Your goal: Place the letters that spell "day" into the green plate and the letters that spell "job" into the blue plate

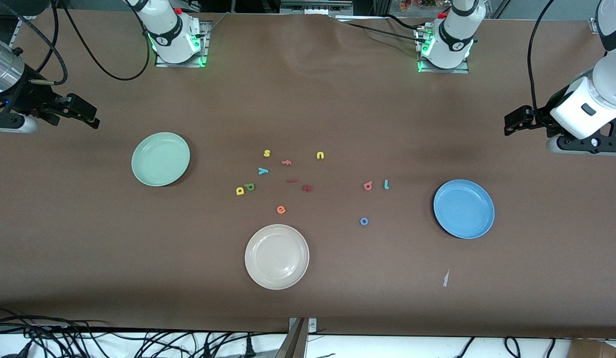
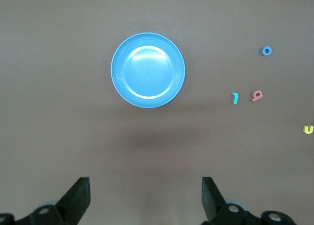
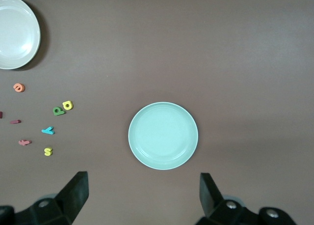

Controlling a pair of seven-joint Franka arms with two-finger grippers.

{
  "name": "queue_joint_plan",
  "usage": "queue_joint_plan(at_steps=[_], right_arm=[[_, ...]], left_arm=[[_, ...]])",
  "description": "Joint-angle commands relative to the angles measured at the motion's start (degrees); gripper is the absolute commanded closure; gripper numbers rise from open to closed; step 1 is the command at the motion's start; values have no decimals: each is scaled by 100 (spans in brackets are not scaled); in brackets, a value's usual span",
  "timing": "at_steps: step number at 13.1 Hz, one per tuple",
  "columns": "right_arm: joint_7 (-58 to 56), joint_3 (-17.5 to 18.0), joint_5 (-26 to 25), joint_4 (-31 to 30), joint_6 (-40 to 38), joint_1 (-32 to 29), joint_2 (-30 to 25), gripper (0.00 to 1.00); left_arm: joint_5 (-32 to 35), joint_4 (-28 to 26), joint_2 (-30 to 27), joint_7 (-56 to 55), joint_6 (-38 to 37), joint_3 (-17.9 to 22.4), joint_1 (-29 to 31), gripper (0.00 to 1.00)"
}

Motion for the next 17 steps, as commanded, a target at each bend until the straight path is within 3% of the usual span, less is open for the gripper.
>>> queue_joint_plan(at_steps=[1, 4, 17], right_arm=[[27, 33, -30, 72, -44, -12, 7, 0], [18, 24, -57, 72, -70, -30, 7, 0], [19, -2, -57, 72, -79, -30, -2, 0]], left_arm=[[-74, -4, -56, 25, -21, -10, -27, 0], [-65, 92, -56, 25, -21, -203, -27, 0], [-65, 145, -56, 25, -30, -335, -19, 0]])
